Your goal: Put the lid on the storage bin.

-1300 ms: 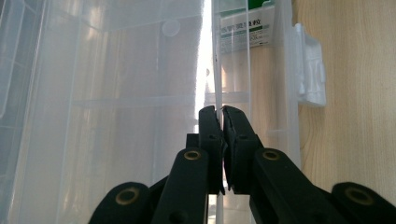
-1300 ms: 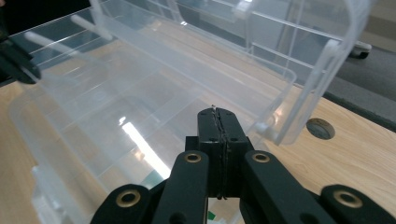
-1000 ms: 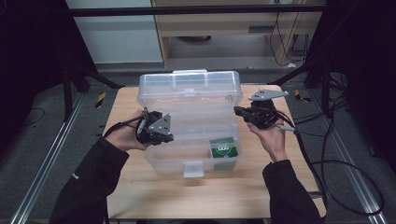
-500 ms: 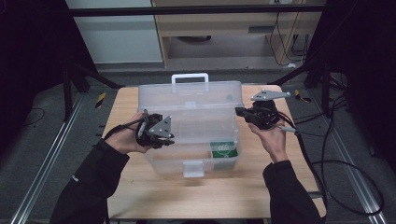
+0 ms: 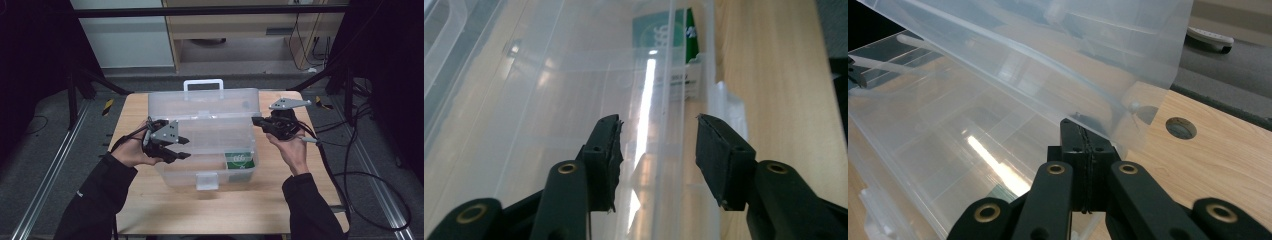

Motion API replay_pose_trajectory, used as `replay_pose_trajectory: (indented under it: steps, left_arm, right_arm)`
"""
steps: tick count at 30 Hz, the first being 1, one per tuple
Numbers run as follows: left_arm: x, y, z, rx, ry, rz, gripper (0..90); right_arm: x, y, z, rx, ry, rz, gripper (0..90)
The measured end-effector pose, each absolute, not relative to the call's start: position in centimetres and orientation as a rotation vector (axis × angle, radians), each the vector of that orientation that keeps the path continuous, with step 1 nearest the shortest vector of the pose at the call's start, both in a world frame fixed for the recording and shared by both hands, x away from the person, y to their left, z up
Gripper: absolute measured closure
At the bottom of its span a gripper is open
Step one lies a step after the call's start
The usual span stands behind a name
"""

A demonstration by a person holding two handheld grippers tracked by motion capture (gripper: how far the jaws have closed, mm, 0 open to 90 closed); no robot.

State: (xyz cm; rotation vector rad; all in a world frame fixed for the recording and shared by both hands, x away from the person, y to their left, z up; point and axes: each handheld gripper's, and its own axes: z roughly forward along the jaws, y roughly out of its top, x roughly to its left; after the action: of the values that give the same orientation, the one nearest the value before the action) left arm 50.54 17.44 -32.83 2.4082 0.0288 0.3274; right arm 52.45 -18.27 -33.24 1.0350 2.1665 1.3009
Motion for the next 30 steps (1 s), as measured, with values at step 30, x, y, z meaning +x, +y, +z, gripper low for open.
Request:
replay_pose_trajectory:
  steps: [30]
  left_arm:
    - [48.5, 23.7, -34.4, 2.06, 0.445, 0.426, 53.5]
  right_arm:
    - [51.5, -18.6, -33.9, 1.018, 2.2, 1.291, 90.0]
